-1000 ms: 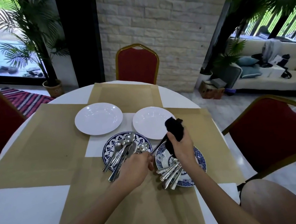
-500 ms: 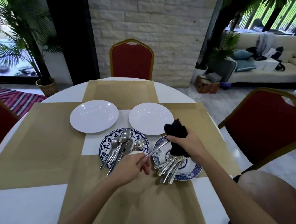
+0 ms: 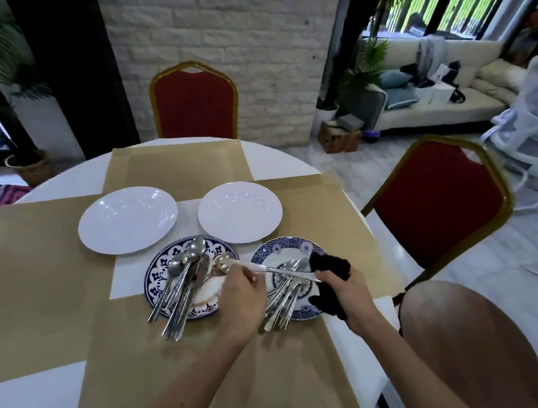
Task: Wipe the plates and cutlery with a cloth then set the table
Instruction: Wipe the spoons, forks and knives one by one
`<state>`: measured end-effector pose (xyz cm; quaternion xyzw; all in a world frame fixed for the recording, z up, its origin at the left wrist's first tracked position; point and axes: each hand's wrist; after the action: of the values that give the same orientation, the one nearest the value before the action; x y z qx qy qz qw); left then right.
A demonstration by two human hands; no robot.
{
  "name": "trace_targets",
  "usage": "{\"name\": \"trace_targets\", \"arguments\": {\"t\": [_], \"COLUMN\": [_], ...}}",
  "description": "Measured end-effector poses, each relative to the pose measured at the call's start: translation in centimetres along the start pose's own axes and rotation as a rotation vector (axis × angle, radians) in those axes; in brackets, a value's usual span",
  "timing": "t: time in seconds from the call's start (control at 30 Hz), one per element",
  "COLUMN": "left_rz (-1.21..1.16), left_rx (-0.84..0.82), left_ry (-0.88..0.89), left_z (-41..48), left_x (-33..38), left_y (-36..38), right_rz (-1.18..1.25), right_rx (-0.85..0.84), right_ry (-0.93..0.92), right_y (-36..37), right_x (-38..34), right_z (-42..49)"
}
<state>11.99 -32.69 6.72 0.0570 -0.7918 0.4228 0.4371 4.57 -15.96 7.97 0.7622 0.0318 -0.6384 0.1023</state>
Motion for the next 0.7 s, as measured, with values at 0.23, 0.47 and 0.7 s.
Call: {"name": "trace_targets", "arguments": {"t": [0.23, 0.47, 0.7], "left_rz": [-0.414, -0.051, 0.468], "left_rx": [-0.460, -0.476, -0.366], "left_ry": [-0.429, -0.258, 0.065], "left_z": [-0.8, 2.1, 4.1], "left_x": [1.8, 2.3, 1.7], "left_y": [4.1, 5.0, 5.0], "right_rz": [0.052, -0.066, -0.146], "right_rx": [0.085, 0.068, 0.133], "right_ry": [0.063, 0.127, 0.164], "right_y": [-1.4, -3.3, -5.2], "right_x": [2.6, 3.9, 4.4], "right_z": [-3.4, -3.8, -3.4]}}
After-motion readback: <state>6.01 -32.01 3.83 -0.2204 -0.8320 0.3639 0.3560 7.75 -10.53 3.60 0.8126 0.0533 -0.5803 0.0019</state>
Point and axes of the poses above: each hand's wrist, its own z-axis towards the middle knuckle, its own y-axis out of the palm, x = y × z, and after that the axes turned 15 degrees about -y, right-handed
